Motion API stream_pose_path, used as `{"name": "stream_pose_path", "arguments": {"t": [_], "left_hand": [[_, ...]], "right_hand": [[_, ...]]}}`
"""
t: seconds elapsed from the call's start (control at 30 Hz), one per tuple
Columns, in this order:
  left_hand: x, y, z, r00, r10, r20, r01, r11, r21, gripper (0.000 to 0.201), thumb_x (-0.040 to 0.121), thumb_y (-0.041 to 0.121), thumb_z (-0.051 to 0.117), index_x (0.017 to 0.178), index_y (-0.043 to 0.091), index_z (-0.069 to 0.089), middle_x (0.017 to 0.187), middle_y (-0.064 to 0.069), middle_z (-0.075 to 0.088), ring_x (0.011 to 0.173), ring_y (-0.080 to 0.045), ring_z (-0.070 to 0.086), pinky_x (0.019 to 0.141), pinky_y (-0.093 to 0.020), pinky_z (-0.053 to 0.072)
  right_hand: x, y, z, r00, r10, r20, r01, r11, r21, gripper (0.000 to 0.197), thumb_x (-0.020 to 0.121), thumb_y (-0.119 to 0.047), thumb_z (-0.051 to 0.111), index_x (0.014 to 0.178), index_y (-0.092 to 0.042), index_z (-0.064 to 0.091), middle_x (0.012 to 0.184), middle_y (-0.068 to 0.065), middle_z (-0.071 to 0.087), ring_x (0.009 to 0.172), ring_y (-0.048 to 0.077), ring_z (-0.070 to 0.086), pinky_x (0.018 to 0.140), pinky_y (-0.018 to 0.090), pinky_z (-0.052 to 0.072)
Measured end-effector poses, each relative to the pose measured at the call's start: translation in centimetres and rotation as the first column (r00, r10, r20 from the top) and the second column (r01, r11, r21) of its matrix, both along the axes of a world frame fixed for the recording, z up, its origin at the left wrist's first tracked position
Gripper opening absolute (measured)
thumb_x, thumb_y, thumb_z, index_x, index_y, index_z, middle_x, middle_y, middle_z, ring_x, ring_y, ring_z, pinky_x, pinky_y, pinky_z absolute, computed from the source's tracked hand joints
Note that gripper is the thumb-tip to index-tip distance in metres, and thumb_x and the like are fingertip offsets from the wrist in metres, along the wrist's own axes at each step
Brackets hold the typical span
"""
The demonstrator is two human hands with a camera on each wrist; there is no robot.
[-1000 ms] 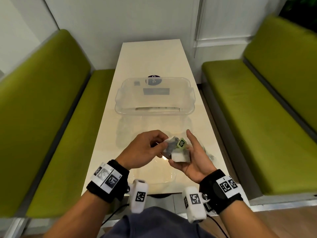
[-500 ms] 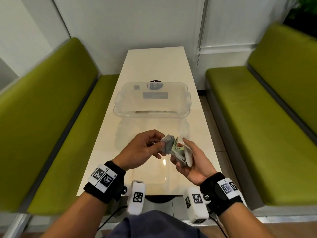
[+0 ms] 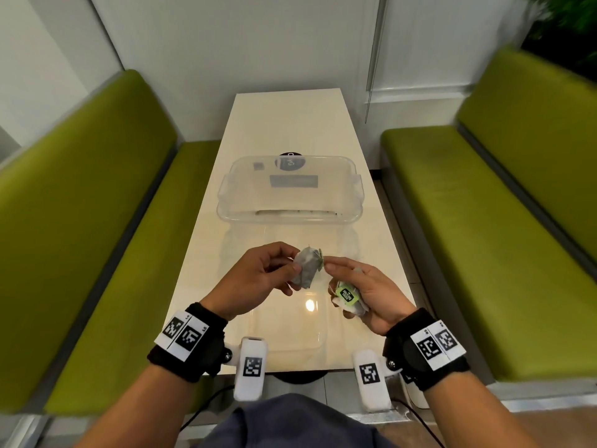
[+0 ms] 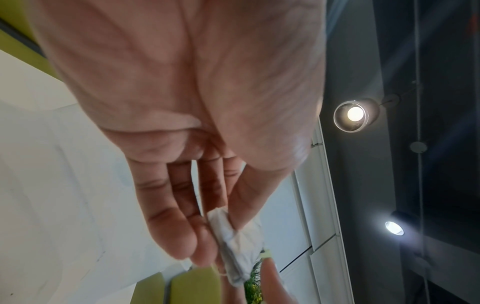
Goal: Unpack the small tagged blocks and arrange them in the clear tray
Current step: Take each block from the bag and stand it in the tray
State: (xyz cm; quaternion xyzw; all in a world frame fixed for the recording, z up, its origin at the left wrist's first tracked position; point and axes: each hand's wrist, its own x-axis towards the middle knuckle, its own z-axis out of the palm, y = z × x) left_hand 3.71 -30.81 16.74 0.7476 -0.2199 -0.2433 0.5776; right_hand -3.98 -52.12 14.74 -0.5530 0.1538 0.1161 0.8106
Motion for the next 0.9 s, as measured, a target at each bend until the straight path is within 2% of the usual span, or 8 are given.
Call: {"name": "stream_pose_path", "arguments": {"t": [0.1, 0.2, 0.33, 0.47, 0.6, 0.7, 0.8, 0.9], "left_hand": [[0.6, 1.2, 0.1, 1.000, -0.024, 0.001, 0.024, 0.999, 0.023, 0.013, 0.101, 0.007, 0.062, 0.112, 0.008, 0.069, 0.087, -0.012, 0.077, 0.074, -0.017, 0.066, 0.069, -0.032, 0.054], [1.3, 2.4, 0.1, 1.000, -0.027, 0.010, 0.027, 0.998, 0.051, 0.012, 0.100, 0.010, 0.064, 0.111, 0.010, 0.070, 0.089, -0.016, 0.076, 0.069, -0.011, 0.061, 0.068, -0.029, 0.050], [1.8, 3.8, -0.1, 0.999, -0.004, 0.031, 0.002, 0.997, 0.073, 0.012, 0.101, 0.014, 0.064, 0.110, 0.013, 0.070, 0.090, -0.016, 0.076, 0.072, -0.012, 0.060, 0.063, -0.025, 0.046], [2.0, 4.4, -0.4, 0.996, 0.044, 0.071, -0.051, 0.994, 0.097, 0.010, 0.100, 0.020, 0.064, 0.107, 0.016, 0.070, 0.085, -0.003, 0.079, 0.068, -0.005, 0.064, 0.061, -0.016, 0.043], [1.8, 4.4, -0.4, 0.989, 0.071, 0.131, -0.088, 0.988, 0.129, 0.013, 0.099, 0.031, 0.065, 0.104, 0.020, 0.069, 0.084, 0.005, 0.080, 0.071, -0.008, 0.069, 0.063, -0.021, 0.046], [2.0, 4.3, -0.3, 0.990, 0.072, 0.118, -0.085, 0.991, 0.108, 0.011, 0.101, 0.022, 0.063, 0.107, 0.015, 0.069, 0.078, 0.007, 0.076, 0.065, -0.003, 0.063, 0.061, -0.014, 0.045], [2.3, 4.6, -0.4, 0.995, 0.067, 0.068, -0.072, 0.995, 0.074, 0.013, 0.102, 0.012, 0.059, 0.112, 0.013, 0.067, 0.078, 0.000, 0.071, 0.067, -0.010, 0.059, 0.062, -0.024, 0.048], [2.3, 4.8, -0.6, 0.996, 0.074, 0.054, -0.077, 0.996, 0.055, 0.013, 0.102, 0.011, 0.059, 0.113, 0.015, 0.063, 0.080, -0.003, 0.074, 0.072, -0.013, 0.063, 0.065, -0.029, 0.051]], "right_hand": [[0.8, 1.4, 0.6, 0.999, 0.022, 0.034, -0.020, 0.999, -0.040, 0.026, 0.089, -0.025, 0.071, 0.114, -0.025, 0.076, 0.076, 0.006, 0.063, 0.060, 0.014, 0.059, 0.044, 0.023, 0.038], [1.4, 2.6, 0.9, 0.998, 0.041, 0.038, -0.037, 0.996, -0.082, 0.029, 0.093, -0.025, 0.067, 0.122, -0.025, 0.073, 0.078, 0.008, 0.064, 0.060, 0.014, 0.058, 0.046, 0.024, 0.039], [1.7, 4.0, 0.5, 0.999, -0.022, 0.032, 0.028, 0.981, -0.193, 0.021, 0.090, -0.025, 0.072, 0.103, -0.008, 0.076, 0.081, 0.013, 0.067, 0.063, 0.022, 0.059, 0.049, 0.028, 0.040], [1.7, 4.9, 0.4, 0.997, -0.064, 0.049, 0.074, 0.968, -0.240, 0.029, 0.080, -0.031, 0.078, 0.090, -0.005, 0.075, 0.078, 0.013, 0.066, 0.064, 0.029, 0.056, 0.048, 0.029, 0.040], [1.8, 5.2, 0.6, 0.995, -0.078, 0.057, 0.090, 0.964, -0.250, 0.028, 0.083, -0.028, 0.078, 0.089, -0.002, 0.073, 0.078, 0.013, 0.066, 0.063, 0.028, 0.056, 0.049, 0.030, 0.040], [2.0, 5.2, 0.7, 0.990, -0.117, 0.084, 0.136, 0.951, -0.278, 0.024, 0.086, -0.025, 0.077, 0.090, -0.002, 0.074, 0.079, 0.011, 0.068, 0.062, 0.025, 0.058, 0.048, 0.027, 0.041], [2.2, 5.3, 0.9, 0.986, -0.132, 0.106, 0.158, 0.938, -0.308, 0.020, 0.087, -0.025, 0.077, 0.089, -0.005, 0.075, 0.079, 0.010, 0.068, 0.057, 0.021, 0.058, 0.043, 0.024, 0.040], [2.2, 5.5, 1.2, 0.988, -0.110, 0.112, 0.135, 0.960, -0.246, 0.016, 0.087, -0.023, 0.076, 0.087, -0.007, 0.076, 0.081, 0.012, 0.069, 0.056, 0.021, 0.057, 0.045, 0.025, 0.038]]}}
